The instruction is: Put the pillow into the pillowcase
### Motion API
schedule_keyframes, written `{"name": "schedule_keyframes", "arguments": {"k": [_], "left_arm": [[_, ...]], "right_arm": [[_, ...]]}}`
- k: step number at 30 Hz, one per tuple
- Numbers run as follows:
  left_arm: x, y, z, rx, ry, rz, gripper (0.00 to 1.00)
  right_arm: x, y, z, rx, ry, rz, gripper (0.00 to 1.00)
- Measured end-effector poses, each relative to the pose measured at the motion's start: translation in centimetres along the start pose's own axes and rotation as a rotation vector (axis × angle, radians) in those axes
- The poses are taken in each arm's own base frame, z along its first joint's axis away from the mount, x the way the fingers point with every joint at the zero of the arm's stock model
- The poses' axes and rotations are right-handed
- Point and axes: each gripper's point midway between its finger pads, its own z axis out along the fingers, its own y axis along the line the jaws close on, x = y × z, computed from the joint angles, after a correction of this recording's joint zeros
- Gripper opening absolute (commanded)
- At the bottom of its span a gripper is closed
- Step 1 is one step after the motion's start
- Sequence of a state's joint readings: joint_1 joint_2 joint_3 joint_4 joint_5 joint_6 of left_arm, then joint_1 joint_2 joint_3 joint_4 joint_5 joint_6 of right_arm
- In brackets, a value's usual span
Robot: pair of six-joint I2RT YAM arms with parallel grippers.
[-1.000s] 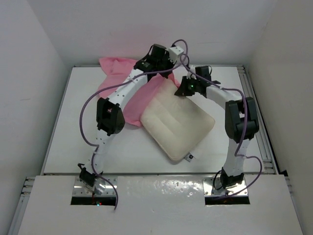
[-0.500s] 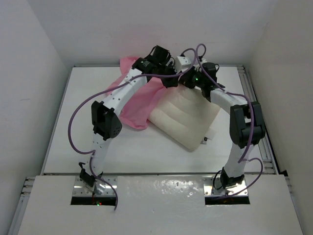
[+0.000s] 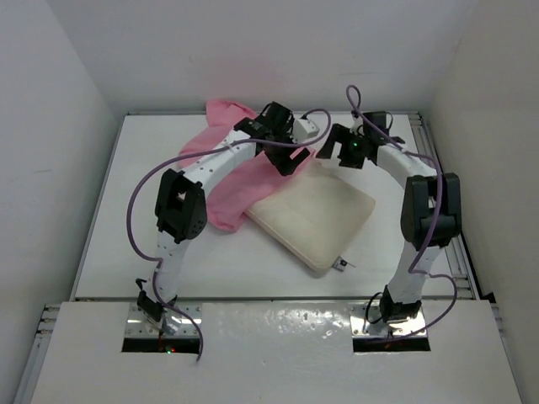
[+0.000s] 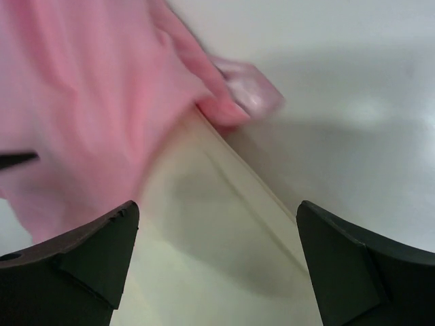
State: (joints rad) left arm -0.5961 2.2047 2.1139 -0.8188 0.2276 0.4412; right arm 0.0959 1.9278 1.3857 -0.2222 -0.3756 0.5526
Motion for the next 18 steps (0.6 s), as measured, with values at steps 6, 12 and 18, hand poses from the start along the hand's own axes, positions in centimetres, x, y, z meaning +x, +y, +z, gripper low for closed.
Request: {"name": "schedule_keyframes", "arguments": {"k": [6, 12, 18], "left_arm": [[3.0, -0.1, 2.2, -0.046, 0.072, -0.004, 0.82], [1.6, -0.9, 2.9, -0.035, 0.016, -0.004, 0.82], [2.2, -2.3, 3.0, 0.028, 0.034, -0.024, 0.86]], "right_arm": [[5.4, -4.0, -3.1, 0.052, 0.153, -0.036, 0.99], [11.1, -5.3, -4.9, 0.075, 0.239, 0.014, 0.99], [11.6, -7.7, -9.3, 0.218, 0.121, 0.155, 0.99]]}}
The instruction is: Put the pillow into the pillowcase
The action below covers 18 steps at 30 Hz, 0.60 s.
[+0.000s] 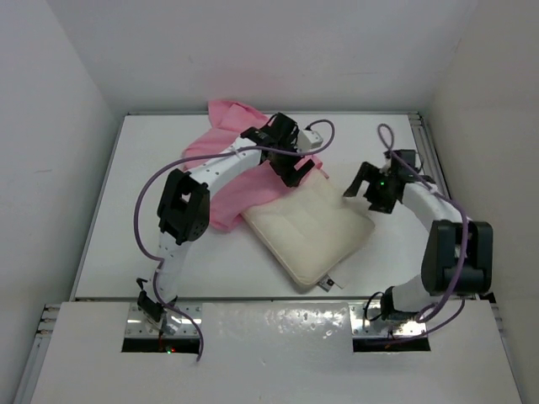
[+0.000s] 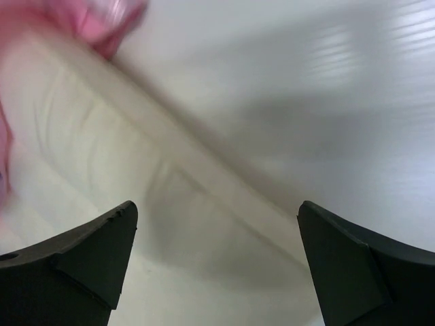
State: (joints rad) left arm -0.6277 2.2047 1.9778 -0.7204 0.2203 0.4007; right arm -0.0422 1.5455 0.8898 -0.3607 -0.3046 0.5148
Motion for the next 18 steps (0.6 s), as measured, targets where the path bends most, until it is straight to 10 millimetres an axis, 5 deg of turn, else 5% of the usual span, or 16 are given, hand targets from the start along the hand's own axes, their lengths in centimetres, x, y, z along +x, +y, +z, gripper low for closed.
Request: {"name": "schedule_keyframes", "arguments": {"k": [4, 7, 10, 14, 18], "left_arm": [[-1.0, -1.0, -1.3, 0.061, -0.010, -0.004, 0.89], [-1.8, -1.7, -2.2, 0.103, -0.025, 0.006, 0.90], [-1.1, -2.5, -2.4, 0.141, 0.002, 0.007, 0.91], [0.9, -2.7, -1.8, 0.136, 0.064, 0.002, 0.79], [3.8, -1.8, -0.3, 0.062, 0.141, 0.000, 0.45]], "right_arm": [[-4.1, -3.3, -4.5, 0.122, -0.209, 0.180, 0.99], [-4.6, -3.8, -6.8, 0.150, -0.293, 0.277, 0.99], [-1.8, -3.8, -7.3, 0.144, -0.293, 0.363, 0.99], [4.7, -4.5, -6.2, 0.154, -0.193, 0.479, 0.99], [8.8, -3.6, -5.6, 0.156, -0.113, 0.485, 0.99]]}}
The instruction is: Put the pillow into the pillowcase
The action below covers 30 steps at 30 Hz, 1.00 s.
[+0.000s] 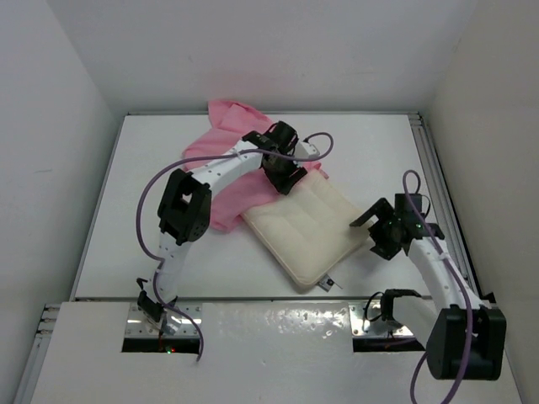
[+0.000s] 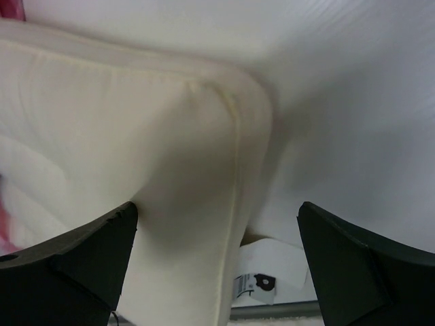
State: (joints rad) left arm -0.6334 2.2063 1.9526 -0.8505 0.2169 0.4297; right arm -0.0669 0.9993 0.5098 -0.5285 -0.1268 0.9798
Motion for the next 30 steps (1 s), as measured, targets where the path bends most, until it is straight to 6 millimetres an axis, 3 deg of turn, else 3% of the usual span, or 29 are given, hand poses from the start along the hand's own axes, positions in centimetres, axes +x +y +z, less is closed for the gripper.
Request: {"name": "schedule_keyframes", "arguments": {"k": [1, 3, 4, 6, 8, 9, 10, 12, 13, 14, 21, 23, 28, 30], "left_arm": [[0.3, 0.3, 0.2, -0.020, 0.011, -0.001, 0.24], [0.4, 0.8, 0.3, -0.056, 0.017, -0.007, 0.06], [0.3, 1.0, 0.2, -0.068, 0.016, -0.013, 0.00], [0.2, 1.3, 0.0, -0.080, 0.017, -0.021, 0.00], [-0.3, 1.3, -0.4, -0.081, 0.006, -0.031, 0.00], [-0.7, 1.3, -0.7, -0.082, -0.003, -0.036, 0.00], [-1.2, 1.3, -1.0, -0.084, -0.014, -0.037, 0.00], [-2.2, 1.3, -1.5, -0.085, -0.040, -0.034, 0.00], [-2.7, 1.2, -1.7, -0.086, -0.053, -0.029, 0.00], [-3.2, 1.0, -1.8, -0.087, -0.064, -0.022, 0.00], [-7.8, -2.7, -3.5, -0.032, -0.156, 0.117, 0.00], [-8.1, -3.3, -3.9, -0.010, -0.167, 0.153, 0.00], [-8.4, -2.2, -5.6, -0.001, -0.210, 0.160, 0.00], [-8.1, -1.3, -6.7, -0.015, -0.231, 0.145, 0.28]], "right_arm": [[0.6, 0.3, -0.1, -0.011, 0.011, -0.010, 0.99], [1.7, 1.4, 0.0, -0.059, 0.038, -0.029, 0.99], [2.4, 1.9, 0.2, -0.088, 0.056, -0.034, 0.99], [4.0, 2.4, 1.2, -0.131, 0.111, -0.022, 0.98], [6.0, 2.1, 2.6, -0.150, 0.194, 0.017, 0.81], [6.6, 2.0, 3.2, -0.154, 0.231, 0.037, 0.59], [7.0, 2.2, 3.6, -0.169, 0.265, 0.045, 0.48], [7.3, 3.7, 4.0, -0.216, 0.307, 0.040, 0.29], [7.2, 4.6, 4.0, -0.241, 0.316, 0.025, 0.06], [7.0, 5.7, 4.0, -0.270, 0.313, 0.004, 0.00], [3.3, 14.9, 2.8, -0.528, 0.142, -0.169, 0.00], [2.0, 17.0, 2.0, -0.611, 0.080, -0.172, 0.00], [0.4, 19.9, 0.0, -0.771, -0.017, -0.150, 0.00], [0.4, 19.7, -0.4, -0.797, -0.049, -0.126, 0.02]]}}
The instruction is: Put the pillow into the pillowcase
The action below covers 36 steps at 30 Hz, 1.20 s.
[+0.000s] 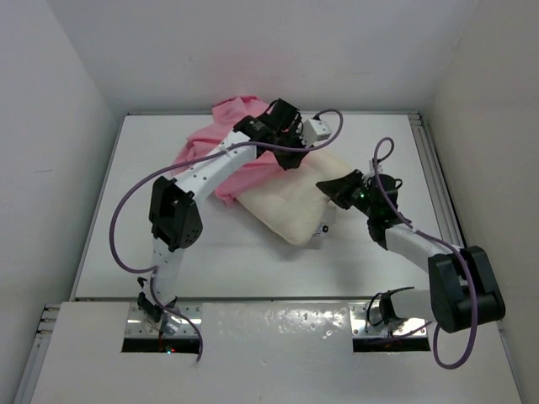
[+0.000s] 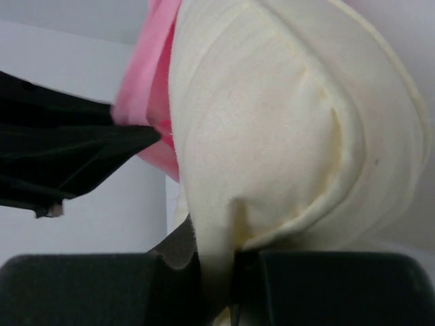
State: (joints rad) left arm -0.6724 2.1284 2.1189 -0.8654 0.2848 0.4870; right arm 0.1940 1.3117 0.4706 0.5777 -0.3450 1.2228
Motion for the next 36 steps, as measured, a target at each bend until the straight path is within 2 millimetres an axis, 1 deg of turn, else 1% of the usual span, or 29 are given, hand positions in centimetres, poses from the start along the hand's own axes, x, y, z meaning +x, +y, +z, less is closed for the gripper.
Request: {"name": "schedule_keyframes", "arguments": {"k": [1, 2, 3, 4, 5, 6, 7, 9, 11, 12, 13, 14, 15, 16, 17, 18, 19, 20, 21, 22, 24, 27, 28, 29, 30, 32, 33, 35, 36], "left_arm": [[0.1, 0.2, -0.5, -0.008, -0.005, -0.005, 0.44], [0.5, 0.6, -0.7, -0.030, -0.003, -0.006, 0.66], [1.1, 0.8, -0.8, -0.049, 0.011, -0.005, 0.72], [1.8, 0.9, -0.7, -0.060, 0.031, -0.012, 0.84], [2.5, 1.0, -0.5, -0.068, 0.050, -0.019, 0.94], [3.2, 1.1, -0.4, -0.073, 0.068, -0.036, 0.98], [4.0, 1.1, -0.3, -0.069, 0.088, -0.052, 1.00], [5.2, 1.3, -0.5, -0.068, 0.111, -0.087, 1.00], [6.8, 1.9, -1.6, -0.082, 0.128, -0.143, 1.00], [7.7, 2.4, -2.7, -0.098, 0.134, -0.178, 1.00], [8.6, 2.8, -3.9, -0.116, 0.137, -0.219, 0.95], [9.5, 3.3, -5.6, -0.140, 0.134, -0.267, 0.50], [10.2, 3.7, -7.3, -0.166, 0.126, -0.308, 0.49], [11.1, 4.6, -9.2, -0.212, 0.098, -0.363, 0.09], [12.0, 4.7, -10.6, -0.240, 0.086, -0.418, 0.01], [13.3, 4.9, -12.3, -0.274, 0.078, -0.467, 0.01], [14.7, 5.0, -13.6, -0.307, 0.072, -0.521, 0.04], [16.1, 4.7, -14.4, -0.331, 0.073, -0.569, 0.16], [17.7, 4.1, -14.7, -0.341, 0.091, -0.616, 0.46], [18.9, 3.5, -14.5, -0.342, 0.109, -0.647, 0.58], [21.5, 1.9, -13.0, -0.321, 0.162, -0.725, 0.80], [25.3, -0.3, -10.2, -0.287, 0.246, -0.824, 0.84], [25.7, -0.6, -9.7, -0.280, 0.255, -0.842, 0.84], [27.0, -1.2, -8.7, -0.262, 0.293, -0.869, 0.84], [27.3, -1.2, -8.1, -0.258, 0.302, -0.880, 0.83], [27.9, -0.3, -6.7, -0.274, 0.300, -0.888, 0.80], [28.1, 0.1, -6.1, -0.288, 0.297, -0.892, 0.75], [28.7, 1.0, -5.2, -0.314, 0.292, -0.898, 0.69], [29.0, 1.5, -4.7, -0.328, 0.290, -0.901, 0.59]], "right_arm": [[0.3, -0.3, -0.2, 0.005, -0.007, 0.009, 0.14], [0.6, -0.8, -0.3, 0.029, -0.002, 0.019, 0.29], [1.0, -1.8, -0.3, 0.071, 0.014, 0.024, 0.66], [1.4, -3.1, -0.3, 0.138, 0.035, 0.021, 0.72], [1.7, -4.3, -0.3, 0.200, 0.057, 0.005, 0.77], [1.8, -5.5, -0.4, 0.271, 0.074, -0.017, 0.89], [1.7, -6.5, -0.5, 0.341, 0.092, -0.047, 0.99], [0.7, -7.0, -0.7, 0.429, 0.087, -0.158, 0.99], [-0.3, -6.7, -1.5, 0.473, 0.068, -0.271, 0.96], [-0.9, -6.5, -2.0, 0.491, 0.059, -0.334, 0.83], [-1.4, -6.2, -2.6, 0.499, 0.053, -0.391, 0.18], [-1.7, -6.0, -3.1, 0.509, 0.059, -0.464, 0.03], [-2.1, -5.3, -3.1, 0.495, 0.053, -0.502, 0.00], [-2.1, -4.7, -3.2, 0.494, 0.061, -0.549, 0.12], [-1.9, -3.9, -2.9, 0.476, 0.082, -0.611, 0.30], [-1.4, -3.1, -2.5, 0.458, 0.110, -0.682, 0.56], [-0.4, -2.0, -1.7, 0.427, 0.149, -0.752, 0.84], [0.5, -1.2, -0.9, 0.405, 0.184, -0.812, 0.96], [1.7, -0.3, -0.1, 0.375, 0.225, -0.885, 0.99], [3.0, 0.4, 0.8, 0.350, 0.262, -0.953, 0.99], [5.6, 1.1, 2.2, 0.306, 0.325, -1.072, 0.99], [9.2, 0.7, 3.2, 0.266, 0.410, -1.210, 0.99], [10.2, 0.3, 3.4, 0.260, 0.443, -1.248, 0.99], [11.0, -0.1, 3.7, 0.262, 0.469, -1.281, 0.99], [11.6, -0.4, 4.1, 0.262, 0.488, -1.305, 0.99], [12.6, -1.0, 4.9, 0.267, 0.518, -1.345, 0.99], [13.0, -1.3, 5.3, 0.271, 0.527, -1.359, 0.99], [13.4, -2.1, 6.0, 0.285, 0.534, -1.372, 0.99], [13.5, -2.6, 6.3, 0.299, 0.535, -1.376, 0.99]]}}
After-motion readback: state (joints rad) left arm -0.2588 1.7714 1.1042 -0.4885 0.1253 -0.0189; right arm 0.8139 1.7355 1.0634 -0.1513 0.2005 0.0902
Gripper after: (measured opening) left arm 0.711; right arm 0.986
